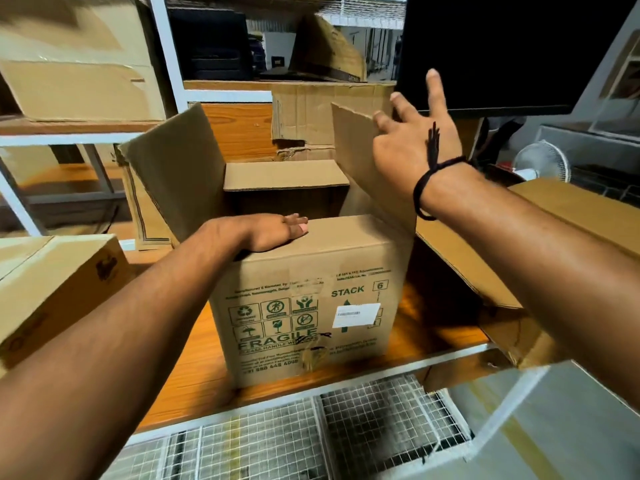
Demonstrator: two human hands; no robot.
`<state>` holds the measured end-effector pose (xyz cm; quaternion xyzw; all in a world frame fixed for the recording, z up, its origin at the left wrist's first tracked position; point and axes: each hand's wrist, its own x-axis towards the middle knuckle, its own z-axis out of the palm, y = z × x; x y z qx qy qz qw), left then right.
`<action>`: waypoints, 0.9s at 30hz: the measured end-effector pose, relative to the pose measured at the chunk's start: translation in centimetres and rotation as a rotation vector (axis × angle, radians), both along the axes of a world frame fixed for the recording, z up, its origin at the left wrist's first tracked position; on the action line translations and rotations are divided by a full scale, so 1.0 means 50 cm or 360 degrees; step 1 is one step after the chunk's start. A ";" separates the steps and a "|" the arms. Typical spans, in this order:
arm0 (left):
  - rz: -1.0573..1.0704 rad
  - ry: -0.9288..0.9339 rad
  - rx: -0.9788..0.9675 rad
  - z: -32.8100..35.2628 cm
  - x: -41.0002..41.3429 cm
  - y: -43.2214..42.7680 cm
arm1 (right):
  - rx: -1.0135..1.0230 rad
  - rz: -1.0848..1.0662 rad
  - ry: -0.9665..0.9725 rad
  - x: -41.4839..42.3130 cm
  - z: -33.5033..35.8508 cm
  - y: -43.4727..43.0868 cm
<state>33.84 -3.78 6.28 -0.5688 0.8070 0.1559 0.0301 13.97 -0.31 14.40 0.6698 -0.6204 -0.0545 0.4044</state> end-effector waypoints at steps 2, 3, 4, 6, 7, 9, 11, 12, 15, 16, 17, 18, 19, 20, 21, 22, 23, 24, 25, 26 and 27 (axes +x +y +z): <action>0.0007 0.0044 0.0022 -0.004 0.005 -0.002 | 0.0092 -0.0139 0.0134 -0.006 -0.015 -0.030; 0.0011 0.0059 0.0025 -0.005 0.007 -0.003 | 0.0155 -0.0122 0.0084 -0.011 -0.027 -0.049; 0.0015 0.0072 0.0024 -0.007 0.009 -0.003 | 0.0293 -0.0071 -0.0103 -0.017 -0.038 -0.065; 0.0024 0.0106 0.0015 -0.008 0.014 -0.005 | 0.0372 -0.0077 -0.0172 -0.021 -0.057 -0.093; 0.0028 0.0119 0.0016 -0.008 0.014 -0.005 | 0.0348 -0.0152 -0.0020 -0.021 -0.068 -0.102; 0.0029 0.0130 0.0016 -0.008 0.014 -0.005 | 0.0376 -0.0221 0.0073 -0.030 -0.087 -0.122; 0.0038 0.0129 0.0020 -0.008 0.012 -0.006 | 0.0424 -0.0253 0.0049 -0.040 -0.095 -0.128; 0.0041 0.0126 0.0019 -0.007 0.011 -0.007 | 0.0424 -0.0262 0.0068 -0.042 -0.099 -0.128; 0.0065 0.0091 0.0037 -0.005 0.007 -0.010 | 0.0401 -0.0259 0.0077 -0.047 -0.105 -0.139; 0.0074 0.0084 0.0049 -0.004 0.005 -0.011 | 0.0405 -0.0267 0.0061 -0.047 -0.107 -0.141; 0.0080 0.0080 0.0057 -0.003 0.001 -0.011 | 0.0399 -0.0254 0.0045 -0.049 -0.109 -0.144; 0.0087 0.0075 0.0058 0.001 -0.005 -0.012 | 0.0400 -0.0240 0.0024 -0.051 -0.109 -0.147; 0.0093 0.0066 0.0046 0.005 -0.011 -0.014 | 0.0415 -0.0236 0.0028 -0.054 -0.108 -0.149; 0.0102 0.0061 0.0019 0.010 -0.020 -0.015 | 0.0454 -0.0216 0.0058 -0.054 -0.106 -0.149; 0.0112 0.0070 -0.0016 0.015 -0.029 -0.017 | 0.0493 -0.0167 0.0082 -0.054 -0.105 -0.151; 0.0122 0.0091 -0.0044 0.018 -0.037 -0.018 | 0.0544 -0.0119 0.0108 -0.053 -0.104 -0.151; 0.0120 0.0113 -0.0059 0.019 -0.047 -0.019 | 0.0588 -0.0086 0.0112 -0.054 -0.103 -0.153; 0.0112 0.0126 -0.0056 0.018 -0.055 -0.019 | 0.0622 -0.0077 0.0101 -0.056 -0.103 -0.156; 0.0096 0.0128 -0.0045 0.015 -0.062 -0.019 | 0.0651 -0.0071 0.0047 -0.064 -0.104 -0.161; 0.0083 0.0122 -0.0027 0.012 -0.066 -0.020 | 0.0704 -0.0070 -0.0018 -0.074 -0.105 -0.166; 0.0072 0.0117 -0.0012 0.009 -0.068 -0.020 | 0.0789 -0.0066 -0.0137 -0.087 -0.107 -0.170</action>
